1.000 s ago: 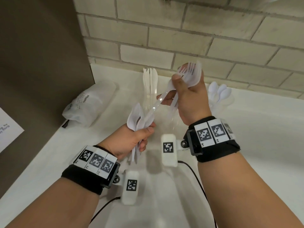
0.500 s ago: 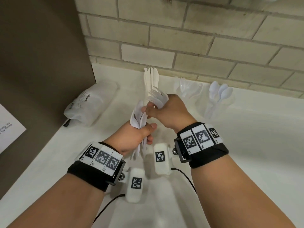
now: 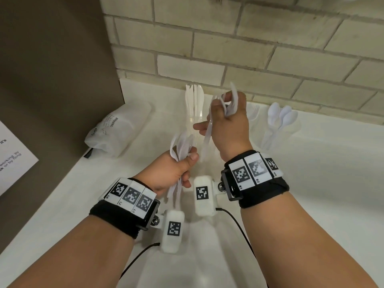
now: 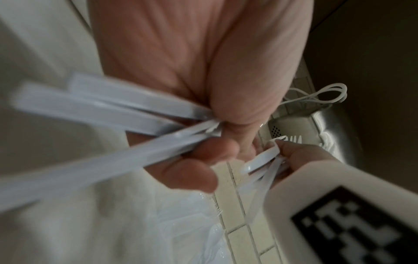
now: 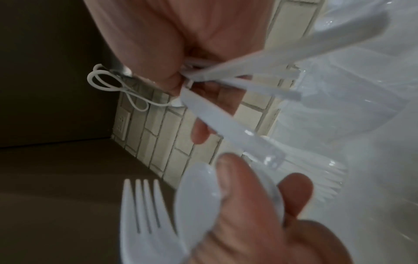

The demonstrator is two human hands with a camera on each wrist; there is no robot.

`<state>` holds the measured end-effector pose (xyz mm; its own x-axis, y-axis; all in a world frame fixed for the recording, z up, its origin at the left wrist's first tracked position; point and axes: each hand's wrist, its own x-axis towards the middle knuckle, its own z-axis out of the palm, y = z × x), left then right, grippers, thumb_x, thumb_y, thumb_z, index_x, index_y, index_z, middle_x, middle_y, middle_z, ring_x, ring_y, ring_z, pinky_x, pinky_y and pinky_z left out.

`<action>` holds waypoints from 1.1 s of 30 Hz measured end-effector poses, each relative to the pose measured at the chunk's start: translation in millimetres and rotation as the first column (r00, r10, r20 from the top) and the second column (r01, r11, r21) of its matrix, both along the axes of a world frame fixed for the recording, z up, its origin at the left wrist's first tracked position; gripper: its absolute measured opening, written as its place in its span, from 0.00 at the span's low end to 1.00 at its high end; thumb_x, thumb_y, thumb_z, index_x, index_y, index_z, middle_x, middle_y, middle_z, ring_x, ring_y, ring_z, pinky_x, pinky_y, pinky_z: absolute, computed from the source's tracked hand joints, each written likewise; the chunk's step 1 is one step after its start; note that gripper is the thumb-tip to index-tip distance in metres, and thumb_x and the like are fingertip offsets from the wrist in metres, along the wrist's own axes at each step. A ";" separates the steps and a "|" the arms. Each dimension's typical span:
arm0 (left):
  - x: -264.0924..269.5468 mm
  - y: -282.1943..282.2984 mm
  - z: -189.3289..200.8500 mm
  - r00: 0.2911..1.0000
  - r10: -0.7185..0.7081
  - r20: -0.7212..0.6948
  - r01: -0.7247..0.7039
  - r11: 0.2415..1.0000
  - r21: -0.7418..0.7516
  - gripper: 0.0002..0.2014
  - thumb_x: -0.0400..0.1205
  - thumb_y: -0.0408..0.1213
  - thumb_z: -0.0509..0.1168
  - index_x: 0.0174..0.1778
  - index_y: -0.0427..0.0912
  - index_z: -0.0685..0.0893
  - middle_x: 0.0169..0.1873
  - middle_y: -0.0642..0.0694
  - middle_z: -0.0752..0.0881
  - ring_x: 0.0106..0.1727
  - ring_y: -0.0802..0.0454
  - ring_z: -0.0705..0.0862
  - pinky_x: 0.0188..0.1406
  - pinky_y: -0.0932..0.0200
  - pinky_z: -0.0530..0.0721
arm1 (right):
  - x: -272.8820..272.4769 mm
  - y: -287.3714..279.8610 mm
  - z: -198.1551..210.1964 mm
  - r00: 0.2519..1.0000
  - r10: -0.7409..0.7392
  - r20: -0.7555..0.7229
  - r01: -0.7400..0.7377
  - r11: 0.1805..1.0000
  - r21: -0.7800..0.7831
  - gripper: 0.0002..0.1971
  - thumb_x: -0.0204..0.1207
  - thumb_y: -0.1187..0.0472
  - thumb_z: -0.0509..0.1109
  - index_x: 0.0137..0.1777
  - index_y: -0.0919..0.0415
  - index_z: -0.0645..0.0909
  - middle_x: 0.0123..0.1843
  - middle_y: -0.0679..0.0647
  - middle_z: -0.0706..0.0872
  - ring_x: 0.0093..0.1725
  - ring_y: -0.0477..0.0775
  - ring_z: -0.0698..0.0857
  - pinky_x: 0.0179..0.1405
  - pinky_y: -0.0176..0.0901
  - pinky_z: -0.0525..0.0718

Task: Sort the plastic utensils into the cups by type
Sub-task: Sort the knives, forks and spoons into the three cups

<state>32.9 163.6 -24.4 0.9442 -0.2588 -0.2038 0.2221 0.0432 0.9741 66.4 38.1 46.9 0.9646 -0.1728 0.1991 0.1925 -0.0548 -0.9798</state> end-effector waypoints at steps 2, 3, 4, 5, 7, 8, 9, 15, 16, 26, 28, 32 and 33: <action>2.4 0.7 -2.5 1.000 -0.016 -0.025 0.016 0.999 0.037 0.12 0.84 0.40 0.64 0.59 0.37 0.78 0.17 0.55 0.76 0.19 0.57 0.71 0.19 0.61 0.76 | -2.4 -2.2 5.1 0.999 0.042 0.020 -0.042 0.999 0.010 0.09 0.83 0.63 0.63 0.53 0.49 0.67 0.46 0.53 0.78 0.22 0.58 0.85 0.26 0.50 0.87; 4.4 1.4 -3.8 0.999 -0.015 -0.036 0.018 0.998 0.061 0.12 0.83 0.42 0.65 0.57 0.38 0.78 0.17 0.54 0.75 0.19 0.56 0.70 0.20 0.60 0.75 | -3.5 -3.6 5.7 0.997 0.077 0.019 -0.077 0.997 -0.032 0.11 0.80 0.63 0.68 0.54 0.50 0.69 0.44 0.51 0.79 0.22 0.55 0.82 0.25 0.46 0.84; 6.4 2.4 -5.0 0.999 -0.016 -0.047 0.020 0.996 0.087 0.13 0.81 0.45 0.67 0.55 0.40 0.80 0.18 0.52 0.73 0.19 0.55 0.69 0.21 0.60 0.73 | -3.3 -5.2 3.7 0.992 0.127 0.000 -0.127 0.988 -0.084 0.14 0.77 0.64 0.72 0.56 0.52 0.71 0.41 0.50 0.79 0.24 0.51 0.81 0.26 0.42 0.81; 7.8 3.2 -4.8 0.998 -0.019 -0.053 0.025 0.994 0.109 0.13 0.80 0.47 0.68 0.54 0.42 0.81 0.19 0.50 0.72 0.19 0.54 0.69 0.22 0.60 0.72 | -3.6 -6.9 1.4 0.980 0.193 -0.039 -0.197 0.973 -0.124 0.17 0.73 0.65 0.75 0.58 0.55 0.74 0.37 0.49 0.80 0.26 0.46 0.80 0.27 0.38 0.78; 9.5 3.6 -3.0 0.999 -0.028 -0.047 0.034 0.989 0.141 0.12 0.81 0.50 0.67 0.51 0.45 0.81 0.17 0.49 0.71 0.18 0.53 0.69 0.23 0.59 0.72 | -5.9 -9.4 -3.8 0.930 0.326 -0.169 -0.351 0.923 -0.155 0.17 0.71 0.70 0.76 0.59 0.61 0.80 0.32 0.50 0.79 0.24 0.39 0.79 0.24 0.31 0.74; 9.4 3.0 -1.3 0.999 -0.039 -0.038 0.044 0.987 0.156 0.11 0.81 0.50 0.66 0.50 0.46 0.81 0.16 0.49 0.72 0.18 0.53 0.69 0.23 0.59 0.72 | -8.2 -10.1 -5.3 0.905 0.363 -0.223 -0.402 0.900 -0.170 0.15 0.72 0.72 0.75 0.58 0.63 0.82 0.31 0.50 0.80 0.22 0.37 0.78 0.22 0.29 0.73; 9.0 2.0 0.7 0.998 -0.053 -0.027 0.057 0.984 0.166 0.10 0.81 0.50 0.65 0.48 0.48 0.80 0.16 0.50 0.72 0.18 0.53 0.69 0.24 0.59 0.72 | -10.2 -10.6 -6.0 0.894 0.370 -0.252 -0.420 0.888 -0.187 0.12 0.73 0.72 0.74 0.57 0.65 0.84 0.31 0.49 0.81 0.20 0.37 0.78 0.20 0.27 0.72; 4.2 -6.1 5.3 0.997 -0.079 0.019 0.076 0.989 0.125 0.04 0.84 0.42 0.64 0.45 0.51 0.76 0.15 0.56 0.71 0.18 0.58 0.66 0.18 0.63 0.69 | -7.7 -9.1 -13.2 0.921 0.317 -0.226 -0.376 0.877 -0.298 0.05 0.74 0.69 0.73 0.41 0.59 0.83 0.33 0.51 0.86 0.26 0.37 0.82 0.24 0.27 0.76; 4.2 -7.0 5.6 0.998 -0.064 0.010 0.063 0.991 0.116 0.04 0.84 0.43 0.64 0.45 0.49 0.77 0.16 0.55 0.69 0.19 0.58 0.65 0.19 0.63 0.68 | -6.7 -9.0 -15.0 0.927 0.312 -0.210 -0.366 0.878 -0.308 0.07 0.74 0.69 0.73 0.39 0.58 0.82 0.33 0.50 0.86 0.29 0.39 0.83 0.27 0.30 0.78; 3.4 -12.2 9.0 0.998 -0.062 -0.007 0.063 0.982 0.177 0.08 0.84 0.40 0.63 0.41 0.42 0.75 0.17 0.52 0.68 0.18 0.57 0.63 0.20 0.61 0.62 | -9.6 -11.0 -14.8 0.906 0.359 -0.225 -0.407 0.886 -0.223 0.03 0.76 0.65 0.73 0.48 0.59 0.84 0.35 0.47 0.85 0.32 0.40 0.85 0.29 0.34 0.79; 4.2 -11.4 5.5 0.999 -0.042 -0.014 0.044 0.982 0.182 0.06 0.83 0.39 0.65 0.43 0.42 0.76 0.22 0.49 0.68 0.19 0.56 0.63 0.19 0.61 0.63 | -9.0 -12.5 -14.5 0.923 0.325 -0.205 -0.369 0.899 -0.237 0.01 0.78 0.63 0.71 0.45 0.58 0.82 0.36 0.48 0.88 0.32 0.39 0.84 0.30 0.30 0.78; 5.9 -5.5 -4.8 0.999 0.020 -0.047 -0.010 0.977 0.211 0.10 0.81 0.45 0.67 0.45 0.43 0.77 0.23 0.48 0.68 0.21 0.53 0.64 0.21 0.60 0.65 | -0.8 -20.1 -5.4 0.964 0.239 -0.115 -0.244 0.970 -0.025 0.10 0.83 0.63 0.64 0.58 0.70 0.77 0.36 0.55 0.91 0.37 0.49 0.90 0.35 0.39 0.86; 6.0 -4.5 -5.7 0.999 0.023 -0.049 -0.013 0.980 0.197 0.10 0.82 0.46 0.66 0.44 0.43 0.77 0.22 0.49 0.68 0.21 0.53 0.64 0.21 0.60 0.65 | 4.8 -24.4 -1.0 0.975 0.203 -0.093 -0.200 0.979 0.037 0.11 0.83 0.65 0.63 0.59 0.73 0.76 0.33 0.56 0.89 0.36 0.53 0.90 0.38 0.45 0.89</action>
<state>38.9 159.1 -30.2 0.9353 -0.1920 -0.2972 0.2728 -0.1436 0.9513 71.2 13.7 45.9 0.9945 0.0231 0.1022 0.1022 0.0030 -0.9948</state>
